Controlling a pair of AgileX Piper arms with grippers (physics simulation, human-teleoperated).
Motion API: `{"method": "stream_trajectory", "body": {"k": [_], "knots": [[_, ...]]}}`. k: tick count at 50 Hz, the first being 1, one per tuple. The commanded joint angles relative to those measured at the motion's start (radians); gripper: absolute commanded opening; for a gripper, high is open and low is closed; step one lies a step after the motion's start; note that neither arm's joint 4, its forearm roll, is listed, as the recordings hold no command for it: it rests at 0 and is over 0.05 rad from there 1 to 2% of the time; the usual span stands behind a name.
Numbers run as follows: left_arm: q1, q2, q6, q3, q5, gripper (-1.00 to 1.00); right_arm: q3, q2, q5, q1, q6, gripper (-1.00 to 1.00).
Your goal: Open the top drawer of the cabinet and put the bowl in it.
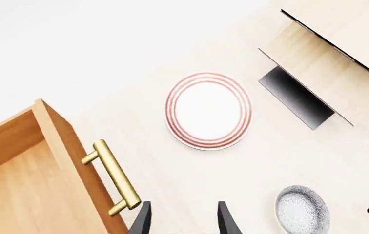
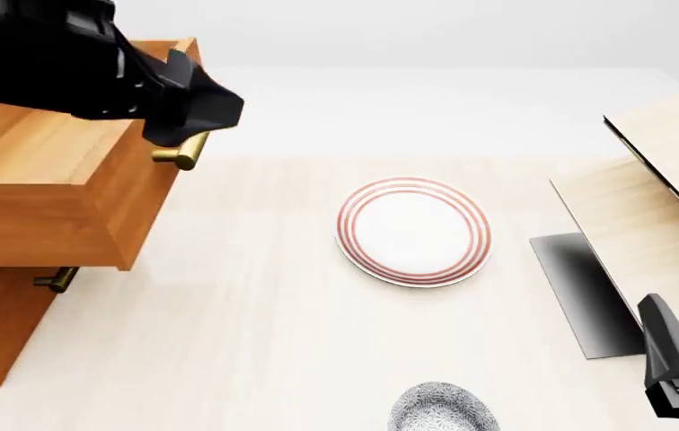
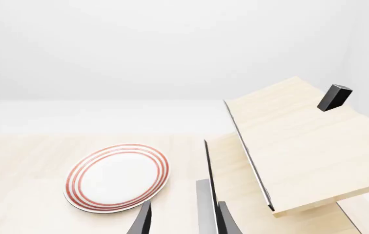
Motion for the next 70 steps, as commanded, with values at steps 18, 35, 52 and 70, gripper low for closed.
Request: {"method": "stream_trajectory", "body": {"k": [18,35,52,70], "knots": [[-0.165,0.002,-0.044,0.192,-0.144,1.00,0.001,-0.002,0.000,0.000,0.000,1.00],[-0.231,0.045,-0.115,0.325,-0.298,1.00,0.001,-0.002,0.000,0.000,0.000,1.00],[-0.305,0.139,-0.162,0.390,-0.425,1.00,0.001,-0.002,0.000,0.000,-0.001,1.00],[-0.375,0.284,-0.254,0.455,-0.576,1.00,0.001,-0.003,0.000,0.000,0.000,1.00]]}}
